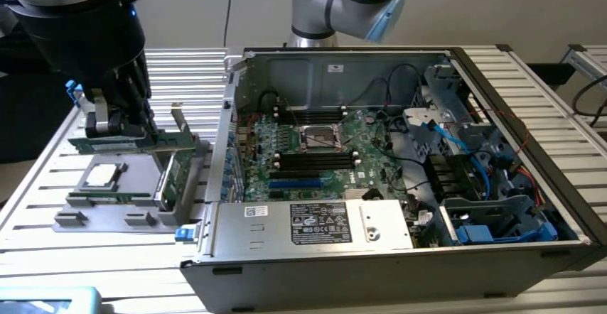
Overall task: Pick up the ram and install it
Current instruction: 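Pick up the ram and move it above insertion slot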
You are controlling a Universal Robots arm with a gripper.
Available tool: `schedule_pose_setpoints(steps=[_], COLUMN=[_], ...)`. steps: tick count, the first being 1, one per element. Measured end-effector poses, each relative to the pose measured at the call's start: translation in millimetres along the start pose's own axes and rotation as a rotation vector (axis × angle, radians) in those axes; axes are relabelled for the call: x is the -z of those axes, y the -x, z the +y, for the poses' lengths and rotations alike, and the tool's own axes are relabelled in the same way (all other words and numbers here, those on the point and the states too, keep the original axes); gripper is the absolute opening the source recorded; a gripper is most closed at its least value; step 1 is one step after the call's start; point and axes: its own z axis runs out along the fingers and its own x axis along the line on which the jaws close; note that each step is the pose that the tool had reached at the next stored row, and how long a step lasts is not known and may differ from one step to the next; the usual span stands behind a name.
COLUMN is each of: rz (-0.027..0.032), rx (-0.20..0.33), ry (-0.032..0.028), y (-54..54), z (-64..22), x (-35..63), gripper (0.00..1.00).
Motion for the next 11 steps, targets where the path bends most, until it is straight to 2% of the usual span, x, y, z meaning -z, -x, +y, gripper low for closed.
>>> schedule_pose_setpoints(steps=[7,11], rz=[0.0002,0.0007], rx=[0.000,0.001], ry=[-0.0019,-0.0071], y=[-2.1,-3.1], z=[-21.4,-31.2], x=[0.6,1.1], gripper=[0.14,0.14])
